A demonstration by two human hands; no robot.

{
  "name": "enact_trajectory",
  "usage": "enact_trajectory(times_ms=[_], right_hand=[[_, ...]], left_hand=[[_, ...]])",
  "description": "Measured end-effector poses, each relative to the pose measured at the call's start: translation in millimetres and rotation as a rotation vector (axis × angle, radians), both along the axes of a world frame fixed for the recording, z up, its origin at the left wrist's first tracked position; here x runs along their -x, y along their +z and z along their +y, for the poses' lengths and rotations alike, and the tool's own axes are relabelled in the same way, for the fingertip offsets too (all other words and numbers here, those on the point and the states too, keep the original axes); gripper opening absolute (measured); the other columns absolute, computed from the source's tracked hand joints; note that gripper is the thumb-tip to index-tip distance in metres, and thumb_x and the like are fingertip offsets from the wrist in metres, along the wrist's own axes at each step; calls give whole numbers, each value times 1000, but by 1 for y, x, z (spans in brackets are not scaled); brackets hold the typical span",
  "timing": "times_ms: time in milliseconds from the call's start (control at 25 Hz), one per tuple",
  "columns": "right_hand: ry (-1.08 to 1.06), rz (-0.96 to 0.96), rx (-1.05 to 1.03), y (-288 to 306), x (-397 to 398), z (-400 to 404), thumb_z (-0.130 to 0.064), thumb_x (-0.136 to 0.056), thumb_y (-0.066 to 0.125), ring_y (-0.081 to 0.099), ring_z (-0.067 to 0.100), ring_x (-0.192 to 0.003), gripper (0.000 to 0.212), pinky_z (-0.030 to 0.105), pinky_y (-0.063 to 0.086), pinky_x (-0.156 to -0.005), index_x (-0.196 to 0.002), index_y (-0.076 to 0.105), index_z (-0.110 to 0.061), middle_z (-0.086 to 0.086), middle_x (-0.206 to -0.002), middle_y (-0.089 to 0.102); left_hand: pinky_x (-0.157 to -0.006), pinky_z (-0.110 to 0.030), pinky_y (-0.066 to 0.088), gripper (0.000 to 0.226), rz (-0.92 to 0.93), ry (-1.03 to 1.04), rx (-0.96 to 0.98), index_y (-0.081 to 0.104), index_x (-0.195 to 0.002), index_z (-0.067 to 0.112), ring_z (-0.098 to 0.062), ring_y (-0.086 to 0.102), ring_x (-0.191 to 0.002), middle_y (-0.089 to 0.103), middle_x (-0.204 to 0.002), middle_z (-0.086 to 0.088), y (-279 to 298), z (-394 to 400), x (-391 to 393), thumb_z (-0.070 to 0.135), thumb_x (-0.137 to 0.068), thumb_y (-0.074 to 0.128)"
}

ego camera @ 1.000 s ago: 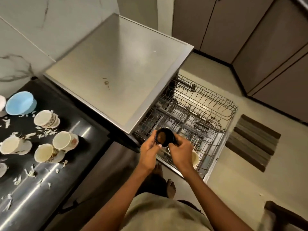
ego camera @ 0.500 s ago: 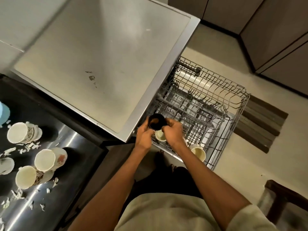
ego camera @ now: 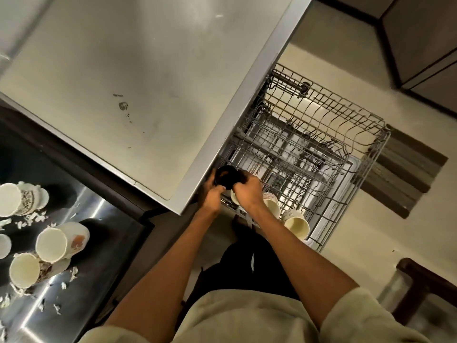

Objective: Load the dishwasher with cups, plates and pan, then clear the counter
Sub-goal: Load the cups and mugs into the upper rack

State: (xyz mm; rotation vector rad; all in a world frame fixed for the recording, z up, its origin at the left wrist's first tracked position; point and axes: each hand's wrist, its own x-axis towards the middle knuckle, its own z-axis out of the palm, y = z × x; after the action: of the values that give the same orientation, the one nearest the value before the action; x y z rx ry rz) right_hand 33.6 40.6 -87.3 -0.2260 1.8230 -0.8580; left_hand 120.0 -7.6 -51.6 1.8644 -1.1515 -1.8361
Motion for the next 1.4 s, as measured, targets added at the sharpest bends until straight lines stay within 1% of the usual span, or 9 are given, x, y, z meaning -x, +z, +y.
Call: enact_trajectory(times_ms=[280, 400, 600, 760, 960, 1080, 1160, 1280, 1400], right_hand=[[103, -28, -90, -21, -6, -12, -17, -80, 62, 58, 18, -65, 21, 32, 45, -55, -100, 69, -16, 8, -85, 72], [150, -7, -103, -27, -7, -16, -22, -80, 63, 65, 20, -71, 27, 35, 52, -59, -106, 69, -22, 4, -88, 73], [199, 9, -146, -50, -10, -22, -26, -71, 65, 72, 31, -81, 39, 52, 61, -69, -108, 69, -17, 7, -89, 74], [276, 41, -178, -36, -6, -35, -18, -81, 63, 72, 33, -82, 34, 50, 62, -70, -114, 69, -14, 12, -92, 74], [330, 77, -209, -31, -6, -42, -20, -87, 60, 70, 28, -86, 33, 38, 61, -70, -117, 68, -10, 14, -100, 72], [381, 129, -235, -35, -9, -45, -38, -75, 54, 68, 33, -99, 54, 40, 60, -81, -121, 67, -11, 17, -114, 69], [433, 144, -244, -36, -10, -46, -40, -77, 54, 66, 35, -104, 54, 43, 58, -87, -118, 67, -8, 19, -116, 69], [479, 186, -263, -36, -8, -47, -34, -90, 58, 61, 38, -112, 38, 45, 52, -96, -112, 67, -4, 23, -117, 66], [510, 203, -277, -42, -7, -46, -35, -93, 56, 59, 38, -116, 39, 46, 50, -98, -113, 66, -4, 24, -119, 65]], left_hand=[[-72, 2, 40, 63, -74, -24, 23, 28, -149, -3, -17, 43, -121, 45, -135, -6, -17, -6, 1, -21, -90, 38], [-70, 2, 39, 60, -95, 3, 1, 29, -149, -4, -14, 41, -115, 45, -143, -19, -18, -8, 4, -20, -91, 36], [-68, 0, 40, 55, -112, -19, -14, 32, -148, -4, -14, 42, -113, 45, -137, -10, -24, -13, 7, -15, -94, 34], [-68, 1, 39, 50, -137, -61, -27, 37, -146, -5, -13, 43, -114, 42, -125, 0, -32, -16, 3, -11, -96, 33], [-72, -7, 40, 41, -179, -75, -97, 43, -140, -11, 1, 54, -90, 50, -124, -9, -41, -20, 0, -5, -102, 29], [-88, -18, 34, 41, -209, -52, -132, 42, -142, -7, -16, 48, -117, 49, -140, -22, -46, -23, 2, -1, -104, 29], [-91, -20, 36, 41, -212, -51, -159, 41, -143, -7, -27, 46, -131, 46, -144, -23, -48, -26, 6, 0, -105, 28], [-95, -23, 38, 41, -208, -74, -184, 37, -144, -8, -32, 41, -137, 42, -147, -23, -50, -28, 10, 2, -106, 25], [-102, -28, 37, 41, -216, -93, -197, 40, -143, -7, -33, 42, -137, 44, -147, -25, -56, -30, 9, 3, -106, 23]])
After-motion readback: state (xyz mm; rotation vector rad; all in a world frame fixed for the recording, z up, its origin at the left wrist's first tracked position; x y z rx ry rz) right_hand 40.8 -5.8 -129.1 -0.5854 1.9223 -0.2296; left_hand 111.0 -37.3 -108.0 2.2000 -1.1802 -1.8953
